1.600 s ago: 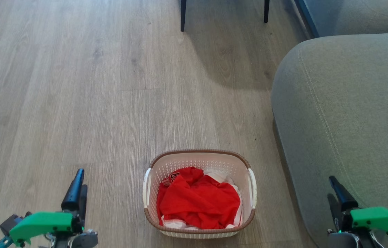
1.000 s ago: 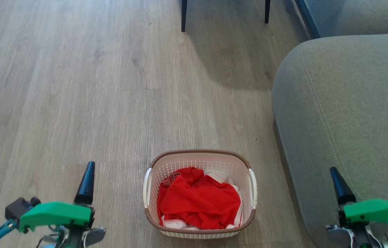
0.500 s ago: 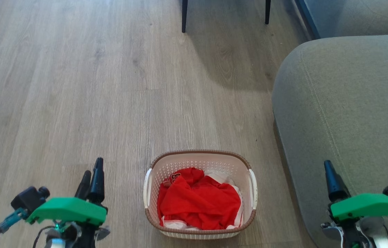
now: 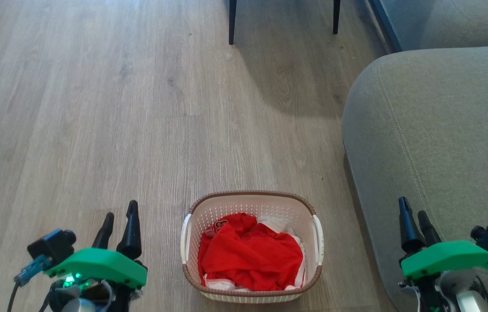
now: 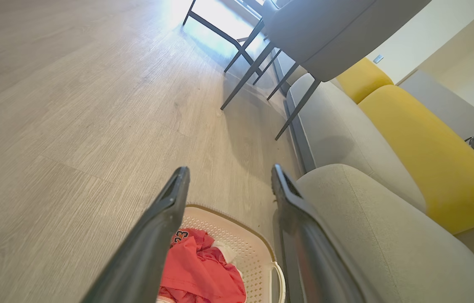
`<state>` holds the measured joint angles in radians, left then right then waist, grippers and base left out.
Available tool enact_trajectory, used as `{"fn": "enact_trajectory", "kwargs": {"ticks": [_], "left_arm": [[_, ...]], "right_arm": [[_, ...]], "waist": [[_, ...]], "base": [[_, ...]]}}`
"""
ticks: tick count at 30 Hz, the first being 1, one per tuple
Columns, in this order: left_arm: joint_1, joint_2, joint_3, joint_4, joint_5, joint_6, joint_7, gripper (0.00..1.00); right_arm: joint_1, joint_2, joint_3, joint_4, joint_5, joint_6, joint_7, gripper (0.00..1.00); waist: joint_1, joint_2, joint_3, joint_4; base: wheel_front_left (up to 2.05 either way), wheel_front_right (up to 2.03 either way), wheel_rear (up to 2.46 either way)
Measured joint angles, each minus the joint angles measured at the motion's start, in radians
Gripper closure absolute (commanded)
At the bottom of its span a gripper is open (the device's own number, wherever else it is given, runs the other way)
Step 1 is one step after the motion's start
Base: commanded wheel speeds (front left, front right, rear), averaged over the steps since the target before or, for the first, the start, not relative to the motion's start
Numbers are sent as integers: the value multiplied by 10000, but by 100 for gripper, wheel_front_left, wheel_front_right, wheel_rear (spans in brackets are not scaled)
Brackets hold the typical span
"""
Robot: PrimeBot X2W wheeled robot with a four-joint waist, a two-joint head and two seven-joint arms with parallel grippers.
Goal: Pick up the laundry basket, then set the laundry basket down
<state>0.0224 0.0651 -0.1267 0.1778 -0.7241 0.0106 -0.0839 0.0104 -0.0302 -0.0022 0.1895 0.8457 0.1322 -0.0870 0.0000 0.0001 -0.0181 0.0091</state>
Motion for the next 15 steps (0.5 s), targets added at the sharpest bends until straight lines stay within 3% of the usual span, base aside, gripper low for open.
{"fn": "enact_trajectory", "kwargs": {"ticks": [15], "left_arm": [[245, 286, -594, -21, 1822, 529, -451, 0]], "right_arm": [[52, -25, 291, 0, -1862, 0, -412, 0]], "waist": [[0, 0, -111, 24]], "base": [[0, 0, 0]]}}
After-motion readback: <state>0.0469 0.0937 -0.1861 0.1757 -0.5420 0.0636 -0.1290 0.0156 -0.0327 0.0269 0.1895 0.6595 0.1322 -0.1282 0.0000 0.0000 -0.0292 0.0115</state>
